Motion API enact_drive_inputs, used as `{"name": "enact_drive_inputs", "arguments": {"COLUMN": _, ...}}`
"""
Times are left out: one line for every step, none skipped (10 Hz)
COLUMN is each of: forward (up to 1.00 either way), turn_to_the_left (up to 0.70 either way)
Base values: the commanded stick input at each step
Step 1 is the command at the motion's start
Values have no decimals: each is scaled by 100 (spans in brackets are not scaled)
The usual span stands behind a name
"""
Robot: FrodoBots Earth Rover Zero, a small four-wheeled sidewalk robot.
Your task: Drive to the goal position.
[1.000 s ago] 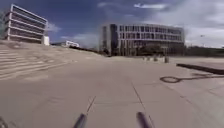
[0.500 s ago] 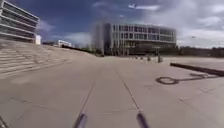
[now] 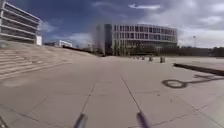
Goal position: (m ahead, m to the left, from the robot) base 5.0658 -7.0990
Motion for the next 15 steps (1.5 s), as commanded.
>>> {"name": "enact_drive_inputs", "arguments": {"forward": 50, "turn_to_the_left": 0}}
{"name": "enact_drive_inputs", "arguments": {"forward": 50, "turn_to_the_left": -9}}
{"name": "enact_drive_inputs", "arguments": {"forward": 50, "turn_to_the_left": -24}}
{"name": "enact_drive_inputs", "arguments": {"forward": 50, "turn_to_the_left": -39}}
{"name": "enact_drive_inputs", "arguments": {"forward": 50, "turn_to_the_left": 0}}
{"name": "enact_drive_inputs", "arguments": {"forward": 50, "turn_to_the_left": 0}}
{"name": "enact_drive_inputs", "arguments": {"forward": 50, "turn_to_the_left": 0}}
{"name": "enact_drive_inputs", "arguments": {"forward": 50, "turn_to_the_left": 0}}
{"name": "enact_drive_inputs", "arguments": {"forward": 50, "turn_to_the_left": 0}}
{"name": "enact_drive_inputs", "arguments": {"forward": 50, "turn_to_the_left": 0}}
{"name": "enact_drive_inputs", "arguments": {"forward": 50, "turn_to_the_left": 0}}
{"name": "enact_drive_inputs", "arguments": {"forward": 50, "turn_to_the_left": 0}}
{"name": "enact_drive_inputs", "arguments": {"forward": 50, "turn_to_the_left": 0}}
{"name": "enact_drive_inputs", "arguments": {"forward": 50, "turn_to_the_left": 0}}
{"name": "enact_drive_inputs", "arguments": {"forward": 50, "turn_to_the_left": -31}}
